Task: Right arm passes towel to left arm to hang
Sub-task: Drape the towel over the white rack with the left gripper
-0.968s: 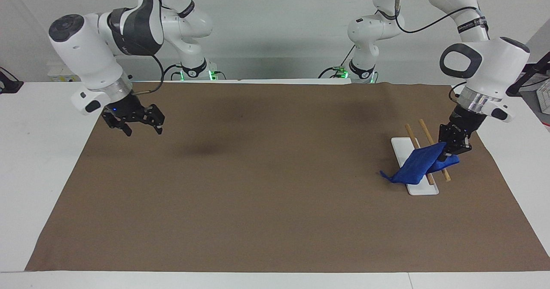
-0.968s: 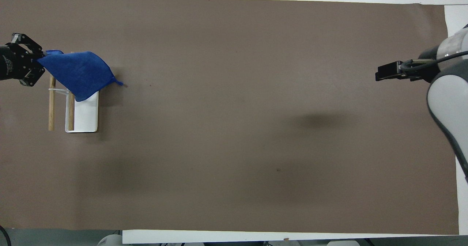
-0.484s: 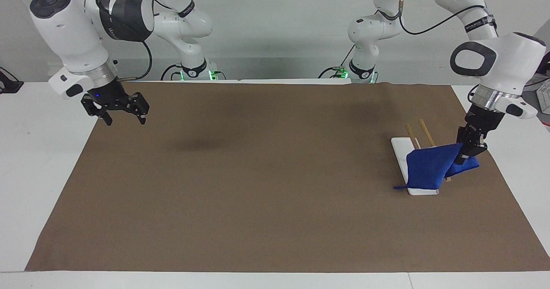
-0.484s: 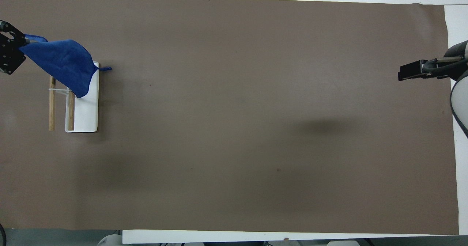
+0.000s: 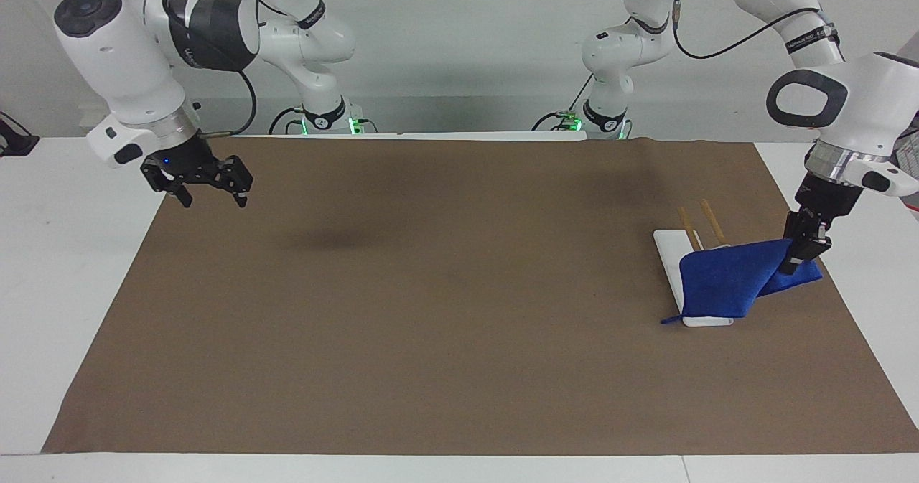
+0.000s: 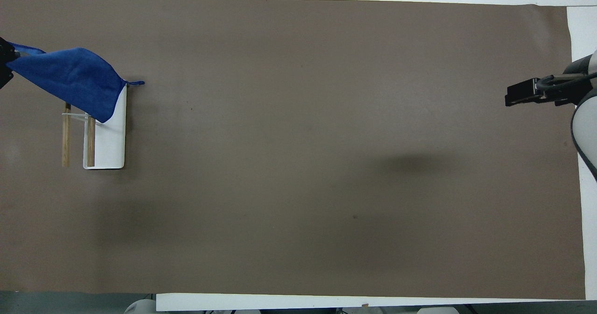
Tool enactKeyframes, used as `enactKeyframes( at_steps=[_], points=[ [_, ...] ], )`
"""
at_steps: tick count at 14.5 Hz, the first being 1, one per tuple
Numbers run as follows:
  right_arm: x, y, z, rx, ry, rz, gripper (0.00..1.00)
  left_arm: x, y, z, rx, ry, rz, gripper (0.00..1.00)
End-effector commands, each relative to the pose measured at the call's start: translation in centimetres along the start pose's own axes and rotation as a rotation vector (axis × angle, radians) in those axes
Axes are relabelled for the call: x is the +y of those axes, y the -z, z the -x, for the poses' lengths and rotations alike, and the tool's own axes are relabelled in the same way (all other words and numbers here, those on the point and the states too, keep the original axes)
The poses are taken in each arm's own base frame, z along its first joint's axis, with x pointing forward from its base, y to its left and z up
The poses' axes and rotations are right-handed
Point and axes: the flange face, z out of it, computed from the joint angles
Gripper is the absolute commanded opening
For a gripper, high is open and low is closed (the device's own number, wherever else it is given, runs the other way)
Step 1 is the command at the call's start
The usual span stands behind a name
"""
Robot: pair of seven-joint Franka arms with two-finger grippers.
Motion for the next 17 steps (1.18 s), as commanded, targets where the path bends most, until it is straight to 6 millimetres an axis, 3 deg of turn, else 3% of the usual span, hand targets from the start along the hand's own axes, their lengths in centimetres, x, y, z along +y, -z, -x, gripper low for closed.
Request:
enactKeyframes(
  at_steps=[1,9,13,17],
  points=[
    [-0.2,0.1,0.0,-0.011,-0.011,0.016,1.0,0.4,0.3,-0.1,0.046,-0.086,-0.038,0.02],
    [-0.2,0.0,0.1,-0.025,-0.008,0.015,1.0,0.1,2.2,0.4,0.093,-0.15,-0.081,0.03],
    [-0.2,0.0,0.1,-0.025,-0.008,0.015,1.0,-0.8,1.7,0.8,0.091,-0.153,-0.099,0.04],
    [-0.2,0.1,0.2,-0.022,-0.008,0.015,1.0,-2.6,1.0,2.3,0.047,0.003,-0.154,0.05]
  ],
)
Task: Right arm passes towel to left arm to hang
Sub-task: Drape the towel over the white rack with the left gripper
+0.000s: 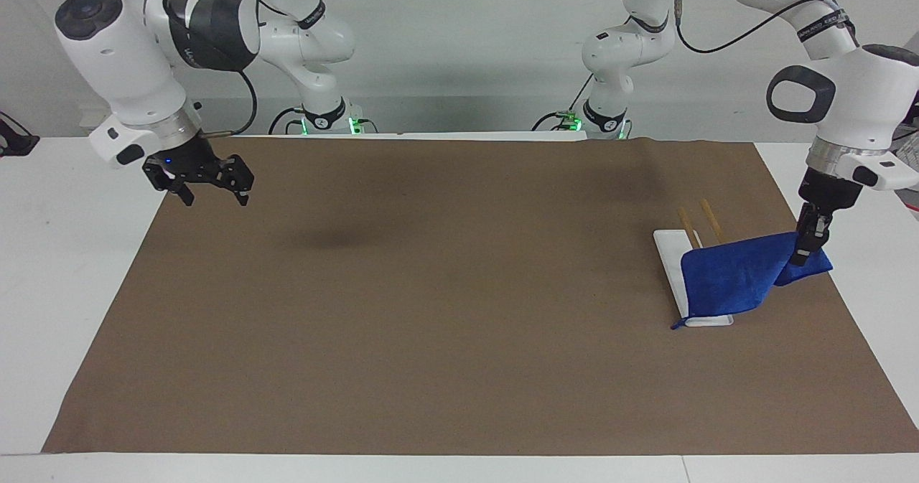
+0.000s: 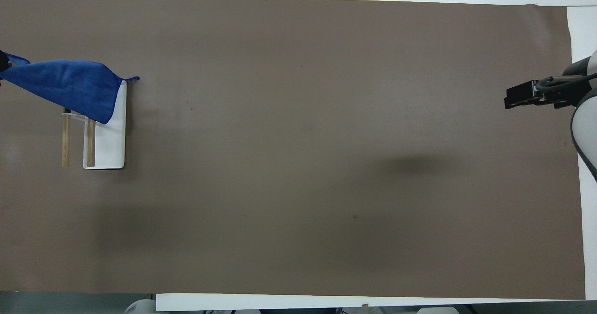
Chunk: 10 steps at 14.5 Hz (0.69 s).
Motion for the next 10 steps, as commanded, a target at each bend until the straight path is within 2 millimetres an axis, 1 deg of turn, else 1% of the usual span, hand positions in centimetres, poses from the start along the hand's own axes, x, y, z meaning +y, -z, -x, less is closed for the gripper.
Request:
enactKeyframes(
  at_steps=[1,2,3,5,6,7,9,10],
  points=[
    [-0.1,0.3,0.0,-0.005,-0.009,0.016,1.0,-1.2,0.7,1.9,-0.049,0.051,-0.073,0.05],
    [-0.2,0.7,0.2,0.002,-0.008,0.016,1.0,-1.4,1.3,2.4,-0.073,0.048,-0.098,0.05],
    [-0.1,1.4,0.4,0.019,-0.01,0.015,1.0,-1.6,1.4,2.9,-0.092,0.041,-0.117,0.05],
    [-0.2,1.6,0.5,0.021,-0.01,0.015,1.0,-2.7,1.1,3.9,-0.115,0.021,-0.162,0.06],
    [-0.3,1.5,0.5,0.019,-0.01,0.015,1.0,-3.7,1.0,4.1,-0.111,0.007,-0.181,0.06],
    [-0.3,1.5,0.5,0.019,-0.01,0.015,1.0,-4.4,0.8,4.1,-0.11,-0.004,-0.184,0.06],
    [-0.4,1.5,0.5,0.021,-0.008,0.013,1.0,-5.2,0.9,3.2,-0.11,-0.043,-0.184,0.07],
    [-0.4,1.4,0.5,0.02,-0.008,0.011,1.0,-5.3,1.0,3.1,-0.109,-0.041,-0.184,0.07]
  ],
)
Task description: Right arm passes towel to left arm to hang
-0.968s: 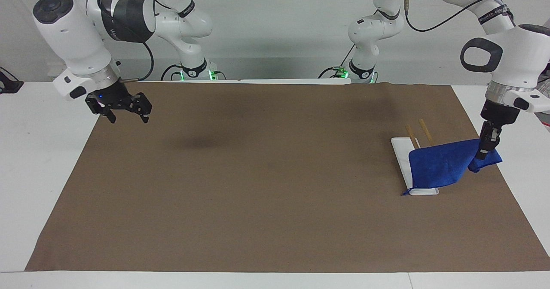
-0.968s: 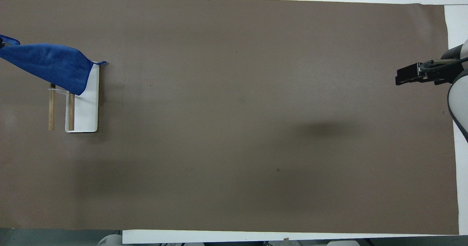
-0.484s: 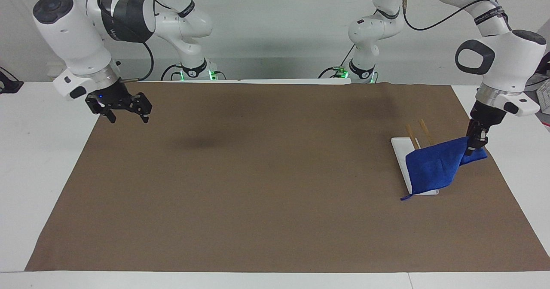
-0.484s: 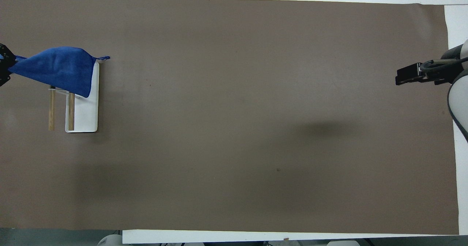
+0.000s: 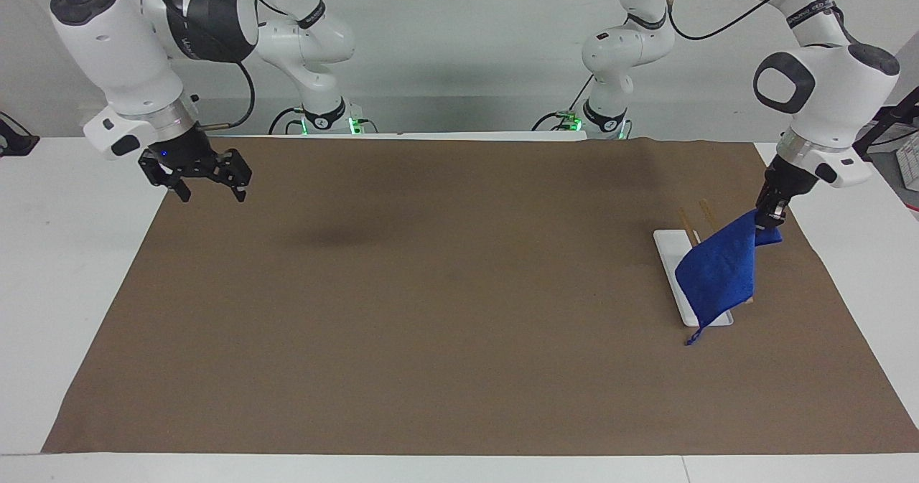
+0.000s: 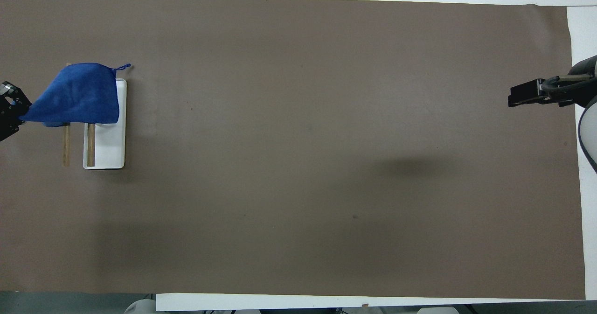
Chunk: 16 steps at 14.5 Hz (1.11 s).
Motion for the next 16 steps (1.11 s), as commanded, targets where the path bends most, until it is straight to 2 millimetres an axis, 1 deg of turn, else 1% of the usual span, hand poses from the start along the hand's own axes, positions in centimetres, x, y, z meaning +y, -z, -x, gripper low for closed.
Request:
enactKeyframes(
  at_steps=[1,2,3,4,7,8,9,11,12,13,14,15,16],
  points=[
    [-0.2,0.3,0.2,-0.002,-0.012,0.012,1.0,-1.3,0.6,-0.2,0.02,-0.022,-0.009,0.14],
    [-0.2,0.3,0.2,-0.002,-0.012,0.012,1.0,-1.6,0.7,-0.6,0.022,-0.014,-0.008,0.48],
    [-0.1,0.2,0.3,-0.004,-0.013,0.012,1.0,-1.9,0.8,-1.1,0.025,-0.001,-0.01,0.97],
    [-0.1,0.2,0.3,-0.004,-0.014,0.01,1.0,-1.9,1.1,-1.4,0.027,0.002,-0.01,1.0],
    [-0.3,0.2,0.3,-0.002,-0.011,0.007,1.0,-1.9,2.6,-3.4,0.056,0.004,-0.013,1.0],
    [-0.3,0.1,0.4,-0.005,-0.011,0.007,1.0,-1.4,4.0,-3.7,0.066,-0.013,-0.025,1.0],
    [-0.3,0.2,0.5,-0.004,-0.011,0.007,1.0,-1.0,4.9,-4.1,0.058,-0.027,-0.045,1.0],
    [-0.1,-0.3,0.8,-0.02,-0.014,0.006,1.0,0.8,7.6,-4.5,0.034,-0.053,-0.07,1.0],
    [0.0,-0.5,1.1,-0.024,-0.015,0.005,1.0,1.5,8.7,-4.1,0.004,-0.081,-0.093,1.0],
    [0.3,-0.4,1.1,-0.022,-0.023,0.005,1.0,2.7,9.7,-2.6,-0.029,-0.167,-0.119,1.0],
    [0.6,-0.4,1.1,-0.024,-0.029,0.003,1.0,4.2,11.0,-0.5,-0.064,-0.295,-0.135,1.0],
    [1.1,-0.5,1.2,-0.024,-0.037,0.003,1.0,5.1,12.2,1.3,-0.11,-0.408,-0.16,1.0],
    [1.1,-0.4,1.2,-0.022,-0.036,0.003,1.0,5.7,13.2,3.1,-0.171,-0.519,-0.192,1.0]
  ],
)
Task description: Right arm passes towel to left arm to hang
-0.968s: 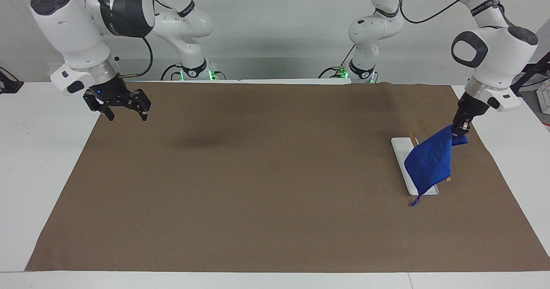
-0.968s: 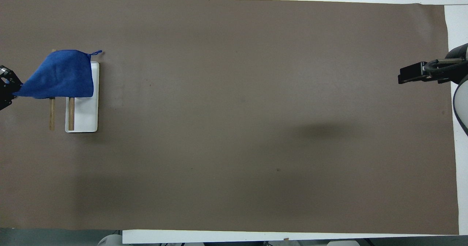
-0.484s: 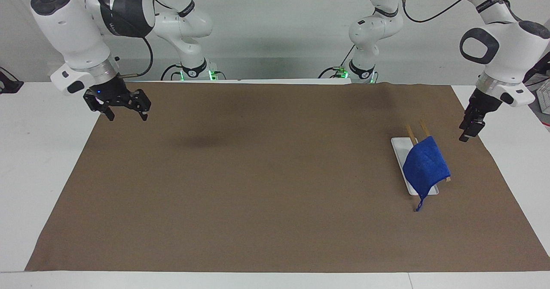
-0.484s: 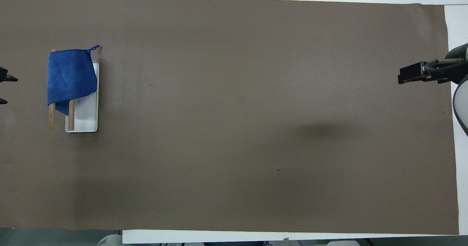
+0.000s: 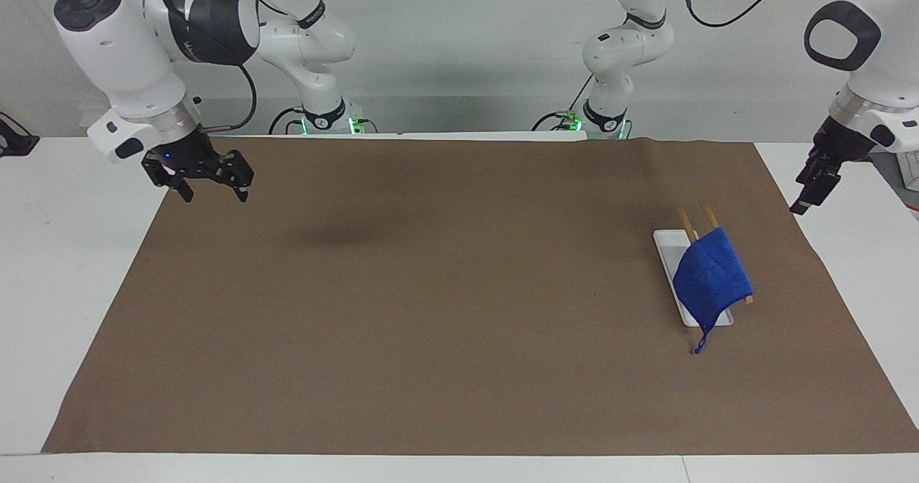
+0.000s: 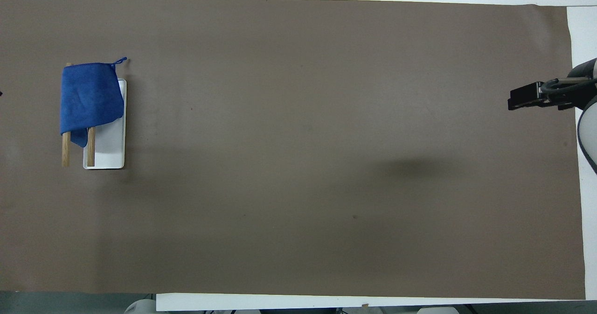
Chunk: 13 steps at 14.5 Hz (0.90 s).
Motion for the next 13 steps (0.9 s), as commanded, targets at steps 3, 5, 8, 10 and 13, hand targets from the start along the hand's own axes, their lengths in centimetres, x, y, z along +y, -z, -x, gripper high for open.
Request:
enactKeyframes(
  at_steps=[3,5,8,10,13],
  points=[
    [-0.8,0.1,1.1,-0.021,-0.001,0.001,1.0,4.2,4.5,5.4,-0.167,-0.457,-0.096,1.0],
    [-1.2,0.1,1.1,-0.024,0.008,0.001,1.0,5.0,6.3,6.3,-0.181,-0.522,-0.097,1.0],
    [-0.6,0.1,1.1,-0.025,-0.005,0.0,1.0,6.6,6.4,7.4,-0.185,-0.571,-0.102,1.0],
    [-0.5,0.1,1.1,-0.025,-0.007,0.0,1.0,7.3,6.1,7.6,-0.198,-0.592,-0.096,1.0],
    [-0.7,0.1,1.1,-0.025,-0.002,0.0,1.0,7.8,5.9,7.7,-0.195,-0.602,-0.093,1.0]
  ],
)
